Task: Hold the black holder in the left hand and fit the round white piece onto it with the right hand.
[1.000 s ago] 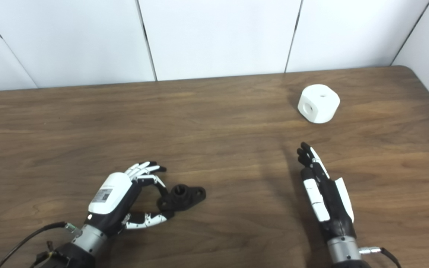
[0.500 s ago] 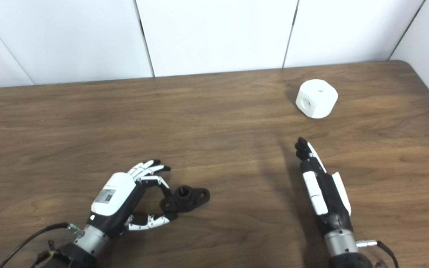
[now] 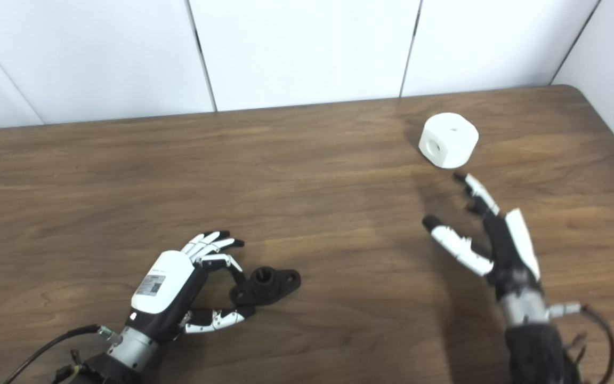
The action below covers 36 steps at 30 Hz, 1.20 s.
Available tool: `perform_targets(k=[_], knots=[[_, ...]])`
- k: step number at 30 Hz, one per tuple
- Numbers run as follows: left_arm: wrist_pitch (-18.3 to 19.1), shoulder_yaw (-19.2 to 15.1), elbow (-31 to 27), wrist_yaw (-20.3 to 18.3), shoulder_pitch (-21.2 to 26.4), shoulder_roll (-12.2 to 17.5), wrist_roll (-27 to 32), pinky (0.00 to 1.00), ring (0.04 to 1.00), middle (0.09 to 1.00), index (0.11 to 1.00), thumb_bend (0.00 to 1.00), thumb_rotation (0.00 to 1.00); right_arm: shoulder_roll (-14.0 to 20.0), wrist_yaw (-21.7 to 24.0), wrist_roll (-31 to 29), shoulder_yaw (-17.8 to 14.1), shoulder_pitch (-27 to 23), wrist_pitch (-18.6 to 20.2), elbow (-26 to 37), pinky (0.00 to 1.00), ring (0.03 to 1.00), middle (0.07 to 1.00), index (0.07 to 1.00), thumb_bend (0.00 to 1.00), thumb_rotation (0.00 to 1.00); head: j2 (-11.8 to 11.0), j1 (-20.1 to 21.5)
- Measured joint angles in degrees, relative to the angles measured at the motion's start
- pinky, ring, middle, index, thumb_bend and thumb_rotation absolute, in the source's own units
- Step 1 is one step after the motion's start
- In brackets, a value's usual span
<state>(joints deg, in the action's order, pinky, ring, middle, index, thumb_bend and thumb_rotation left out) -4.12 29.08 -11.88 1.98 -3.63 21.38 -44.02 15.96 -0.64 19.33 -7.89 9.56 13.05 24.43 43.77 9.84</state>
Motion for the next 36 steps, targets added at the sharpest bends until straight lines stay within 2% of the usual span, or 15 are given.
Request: perform_targets(k=[4, 6, 12, 20, 23, 27, 36], knots=[[-0.7, 0.0, 0.7, 0.6, 0.0, -0.3, 0.0, 0.92, 0.909, 0.836, 0.488, 0.52, 0.05, 1.9, 0.4, 4.5, -0.2, -4.7, 4.3, 0.3, 1.00, 0.999, 0.977, 0.934, 0.79, 0.48, -0.4, 0.4], [-0.7, 0.0, 0.7, 0.6, 0.0, -0.4, 0.0, 0.92, 0.908, 0.837, 0.488, 0.52, 0.05, 3.0, 0.4, 6.0, -0.2, -6.6, 4.7, 0.1, 1.00, 1.000, 0.974, 0.936, 0.80, 0.44, -1.0, 1.1], [-1.0, -0.1, 1.0, 0.8, 0.0, -0.5, 0.0, 0.91, 0.900, 0.827, 0.488, 0.52, 0.05, 5.3, 0.4, 9.7, -0.5, -11.7, 6.9, -2.8, 1.00, 1.000, 0.981, 0.926, 0.81, 0.44, -3.0, 3.3], [-2.2, -0.1, 1.9, 2.2, -0.1, -0.6, 0.0, 0.89, 0.891, 0.817, 0.488, 0.52, 0.05, 7.6, 0.2, 13.1, 0.0, -17.8, 8.1, -10.7, 0.95, 1.000, 1.000, 0.907, 0.85, 0.39, -3.9, 3.0], [-2.4, -0.1, 1.9, 2.3, -0.2, -0.6, 0.0, 0.89, 0.891, 0.817, 0.488, 0.52, 0.05, 8.5, 0.0, 13.9, 1.0, -19.2, 7.6, -13.5, 0.94, 1.000, 1.000, 0.910, 0.86, 0.40, -4.1, 3.1], [-2.4, -0.1, 1.9, 2.4, -0.3, -0.6, -0.1, 0.89, 0.893, 0.818, 0.488, 0.52, 0.05, 10.0, 0.3, 15.5, 2.9, -21.7, 7.8, -16.9, 0.97, 1.000, 1.000, 0.935, 0.87, 0.44, -4.4, 4.1], [-2.7, -0.3, 1.9, 2.4, -0.5, -0.7, 0.0, 0.91, 0.898, 0.819, 0.488, 0.52, 0.04, 10.0, 2.3, 18.4, 6.8, -26.6, 13.3, -21.2, 0.99, 1.000, 1.000, 0.956, 0.90, 0.51, -5.1, 5.8]])
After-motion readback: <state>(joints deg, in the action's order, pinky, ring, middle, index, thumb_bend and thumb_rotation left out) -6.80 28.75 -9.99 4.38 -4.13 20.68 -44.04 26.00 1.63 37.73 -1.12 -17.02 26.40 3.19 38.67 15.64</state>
